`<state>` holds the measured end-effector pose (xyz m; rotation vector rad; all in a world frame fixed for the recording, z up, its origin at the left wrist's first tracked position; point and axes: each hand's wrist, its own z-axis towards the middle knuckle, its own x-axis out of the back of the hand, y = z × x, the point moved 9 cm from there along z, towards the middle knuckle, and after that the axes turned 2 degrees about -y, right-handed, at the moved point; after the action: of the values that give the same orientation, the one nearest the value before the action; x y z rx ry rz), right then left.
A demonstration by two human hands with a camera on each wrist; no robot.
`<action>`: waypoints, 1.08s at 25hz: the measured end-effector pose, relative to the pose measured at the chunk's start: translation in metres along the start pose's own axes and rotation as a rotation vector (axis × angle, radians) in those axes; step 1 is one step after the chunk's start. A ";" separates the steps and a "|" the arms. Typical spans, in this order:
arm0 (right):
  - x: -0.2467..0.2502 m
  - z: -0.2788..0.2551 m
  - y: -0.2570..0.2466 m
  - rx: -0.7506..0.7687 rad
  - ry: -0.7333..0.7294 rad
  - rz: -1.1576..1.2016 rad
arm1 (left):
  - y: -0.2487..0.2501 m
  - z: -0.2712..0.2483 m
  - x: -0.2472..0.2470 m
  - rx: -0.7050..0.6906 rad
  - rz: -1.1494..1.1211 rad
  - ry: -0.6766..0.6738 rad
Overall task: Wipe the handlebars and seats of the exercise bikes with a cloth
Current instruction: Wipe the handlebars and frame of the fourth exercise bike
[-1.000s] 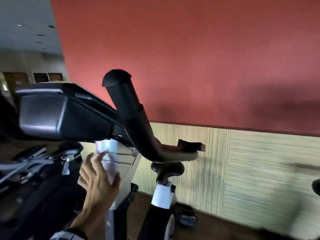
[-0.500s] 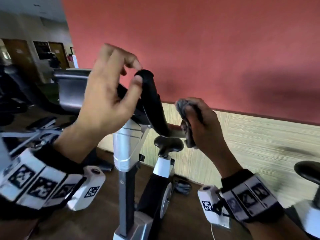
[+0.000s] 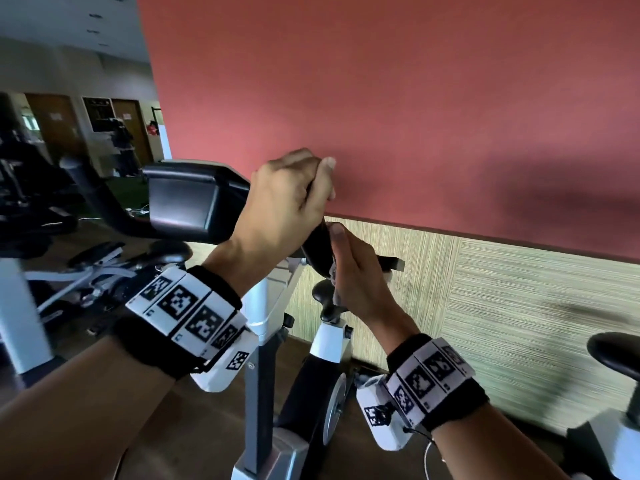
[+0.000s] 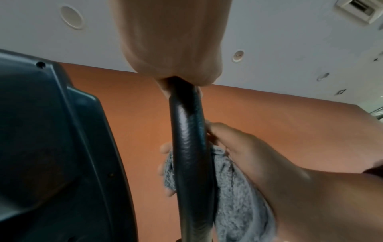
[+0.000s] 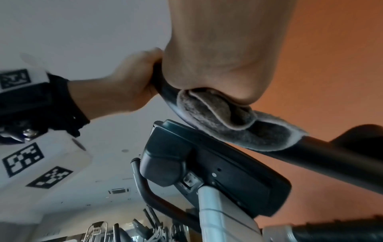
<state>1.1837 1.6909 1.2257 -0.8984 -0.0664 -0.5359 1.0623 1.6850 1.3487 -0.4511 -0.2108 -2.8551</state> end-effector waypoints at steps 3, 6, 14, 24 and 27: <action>0.008 -0.002 0.017 0.085 -0.026 -0.041 | 0.002 -0.001 0.001 -0.016 0.048 0.037; 0.014 0.005 0.028 0.127 -0.020 -0.127 | 0.002 -0.001 0.002 -0.013 0.112 0.075; 0.011 0.011 0.045 0.151 -0.107 -0.052 | 0.008 -0.010 0.004 -0.083 0.248 0.212; 0.018 0.018 0.066 0.180 -0.139 -0.176 | 0.045 -0.036 -0.043 -0.350 0.893 -0.086; 0.034 0.021 0.094 0.207 -0.124 -0.439 | 0.037 -0.051 -0.069 -0.360 1.063 -0.349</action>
<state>1.2614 1.7395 1.1795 -0.7137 -0.4315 -0.8639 1.1209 1.6554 1.2824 -0.8183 0.3866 -1.7490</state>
